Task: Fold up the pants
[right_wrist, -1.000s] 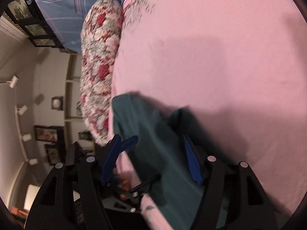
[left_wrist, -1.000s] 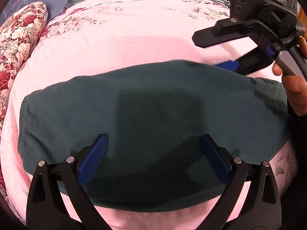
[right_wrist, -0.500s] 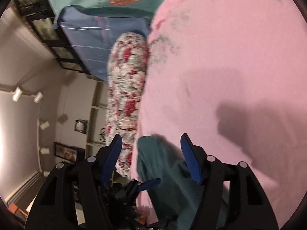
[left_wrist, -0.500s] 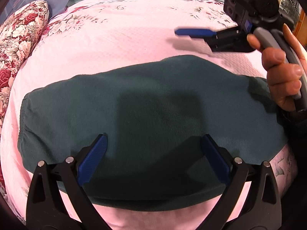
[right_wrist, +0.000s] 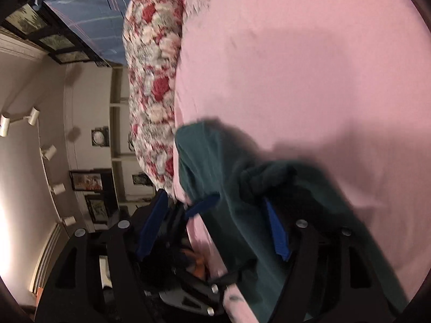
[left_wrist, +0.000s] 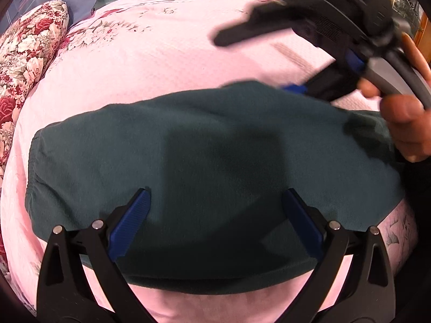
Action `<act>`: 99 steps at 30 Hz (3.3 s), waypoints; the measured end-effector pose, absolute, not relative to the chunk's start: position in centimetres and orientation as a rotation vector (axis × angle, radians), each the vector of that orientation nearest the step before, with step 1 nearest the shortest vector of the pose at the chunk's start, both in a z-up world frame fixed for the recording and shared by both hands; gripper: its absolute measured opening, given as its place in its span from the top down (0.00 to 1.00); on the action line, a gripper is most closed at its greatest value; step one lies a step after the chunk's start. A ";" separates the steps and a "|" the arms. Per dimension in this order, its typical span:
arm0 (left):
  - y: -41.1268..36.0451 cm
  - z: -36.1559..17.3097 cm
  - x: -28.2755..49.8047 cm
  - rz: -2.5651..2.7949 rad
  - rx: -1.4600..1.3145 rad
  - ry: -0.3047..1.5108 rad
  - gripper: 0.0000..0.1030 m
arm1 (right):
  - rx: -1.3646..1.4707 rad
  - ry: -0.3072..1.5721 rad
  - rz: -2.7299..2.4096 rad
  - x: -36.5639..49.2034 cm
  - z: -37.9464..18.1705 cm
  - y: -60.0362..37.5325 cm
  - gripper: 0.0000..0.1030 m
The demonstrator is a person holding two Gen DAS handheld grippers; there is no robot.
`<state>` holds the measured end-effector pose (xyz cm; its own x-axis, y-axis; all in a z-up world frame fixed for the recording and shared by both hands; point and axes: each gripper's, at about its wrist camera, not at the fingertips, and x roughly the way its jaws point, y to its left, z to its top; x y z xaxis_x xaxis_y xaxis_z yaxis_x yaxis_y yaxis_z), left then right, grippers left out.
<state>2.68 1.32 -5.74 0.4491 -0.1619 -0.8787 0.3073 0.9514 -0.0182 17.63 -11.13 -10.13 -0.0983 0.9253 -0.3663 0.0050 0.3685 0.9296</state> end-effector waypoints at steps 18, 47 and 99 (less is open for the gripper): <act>6.4 -2.8 1.5 -0.150 0.123 0.993 0.03 | 0.859 1.134 0.959 16.6 -3.8 -13.4 0.43; 13.1 -2.3 0.7 0.150 0.089 0.947 0.02 | 0.372 1.046 0.595 7.7 0.8 -14.9 0.50; 3.3 -2.4 0.5 -0.214 0.104 0.908 0.02 | 0.042 0.950 0.277 -4.4 -2.7 -13.2 0.70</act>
